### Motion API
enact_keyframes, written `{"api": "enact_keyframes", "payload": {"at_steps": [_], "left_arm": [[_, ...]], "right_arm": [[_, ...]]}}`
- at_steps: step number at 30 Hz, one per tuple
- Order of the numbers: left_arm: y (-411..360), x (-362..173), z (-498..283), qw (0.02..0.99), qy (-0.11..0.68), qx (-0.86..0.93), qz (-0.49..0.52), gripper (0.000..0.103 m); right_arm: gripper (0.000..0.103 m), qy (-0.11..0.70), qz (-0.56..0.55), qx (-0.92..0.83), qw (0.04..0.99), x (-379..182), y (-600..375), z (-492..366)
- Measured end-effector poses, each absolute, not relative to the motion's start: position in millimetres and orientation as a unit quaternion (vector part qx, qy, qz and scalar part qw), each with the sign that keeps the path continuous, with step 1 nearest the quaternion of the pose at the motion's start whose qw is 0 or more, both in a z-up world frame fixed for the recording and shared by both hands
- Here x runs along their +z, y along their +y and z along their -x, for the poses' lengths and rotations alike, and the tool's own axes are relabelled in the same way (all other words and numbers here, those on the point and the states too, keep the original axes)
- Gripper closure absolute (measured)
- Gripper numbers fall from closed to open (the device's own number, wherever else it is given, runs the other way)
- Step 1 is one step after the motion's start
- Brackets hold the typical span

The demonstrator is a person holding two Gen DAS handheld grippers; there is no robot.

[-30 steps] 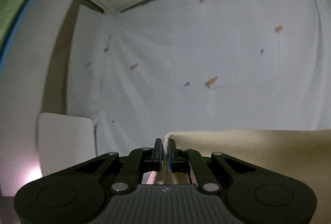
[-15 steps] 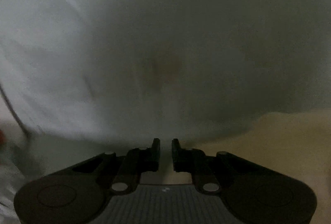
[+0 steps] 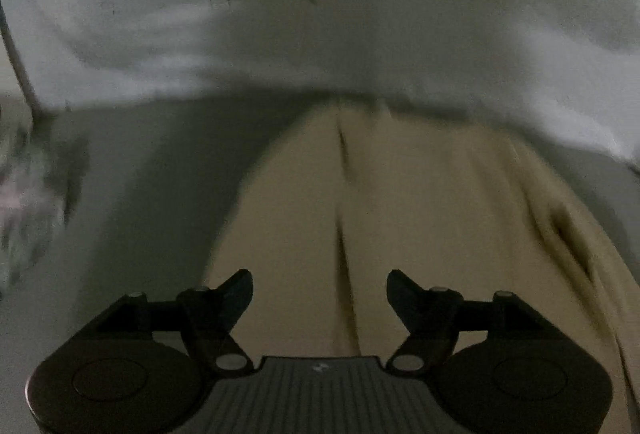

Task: Fold clothes
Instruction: 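Lay the cream shirt flat on the table and open both tools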

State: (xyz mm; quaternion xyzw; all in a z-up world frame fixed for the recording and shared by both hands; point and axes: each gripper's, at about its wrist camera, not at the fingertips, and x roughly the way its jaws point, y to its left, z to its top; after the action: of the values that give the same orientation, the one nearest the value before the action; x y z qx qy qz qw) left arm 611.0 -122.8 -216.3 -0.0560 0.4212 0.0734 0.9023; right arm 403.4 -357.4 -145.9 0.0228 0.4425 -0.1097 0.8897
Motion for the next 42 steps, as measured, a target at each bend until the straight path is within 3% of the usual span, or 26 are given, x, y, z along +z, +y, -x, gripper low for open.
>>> {"api": "enact_keyframes", "payload": {"at_steps": [9,11,12,13,16,21,26,28,30,31,41,42], "left_arm": [[-194,-223,-499,0.879,0.476,0.004,-0.031,0.027],[-200,-221,-482,0.874,0.485,0.005,-0.036,0.027],[-200,-219,-472,0.873,0.486,0.005,-0.036,0.027],[-200,-215,-462,0.874,0.484,0.006,-0.039,0.027],[-193,-200,-434,0.882,0.469,0.015,-0.040,0.027],[-171,-181,-394,0.886,0.462,0.035,-0.035,0.027],[-143,-167,-348,0.882,0.464,0.072,-0.044,0.024],[-125,-168,-332,0.878,0.466,0.099,-0.047,0.022],[-101,-168,-317,0.873,0.469,0.127,-0.041,0.022],[-87,-168,-312,0.870,0.471,0.140,-0.034,0.022],[23,-179,-305,0.861,0.483,0.130,0.095,0.022],[27,-181,-307,0.862,0.482,0.116,0.101,0.028]], "right_arm": [[0.044,0.471,-0.102,-0.087,0.872,-175,-390,-349],[0.061,0.467,-0.072,-0.056,0.879,-177,-385,-346],[0.087,0.465,-0.057,-0.040,0.883,-178,-382,-345],[0.098,0.463,-0.042,-0.024,0.885,-179,-380,-343],[0.101,0.427,0.000,-0.036,0.904,-162,-391,-342],[0.101,0.380,-0.006,-0.092,0.920,-136,-450,-359],[0.096,0.403,0.026,-0.162,0.900,-150,-486,-387],[0.088,0.405,0.030,-0.175,0.897,-152,-481,-384],[0.053,0.396,0.023,-0.180,0.900,-150,-472,-375],[0.050,0.390,0.013,-0.173,0.904,-150,-465,-366],[0.050,0.457,-0.018,-0.027,0.889,-180,-341,-284],[0.050,0.462,-0.005,-0.015,0.887,-181,-329,-281]]}}
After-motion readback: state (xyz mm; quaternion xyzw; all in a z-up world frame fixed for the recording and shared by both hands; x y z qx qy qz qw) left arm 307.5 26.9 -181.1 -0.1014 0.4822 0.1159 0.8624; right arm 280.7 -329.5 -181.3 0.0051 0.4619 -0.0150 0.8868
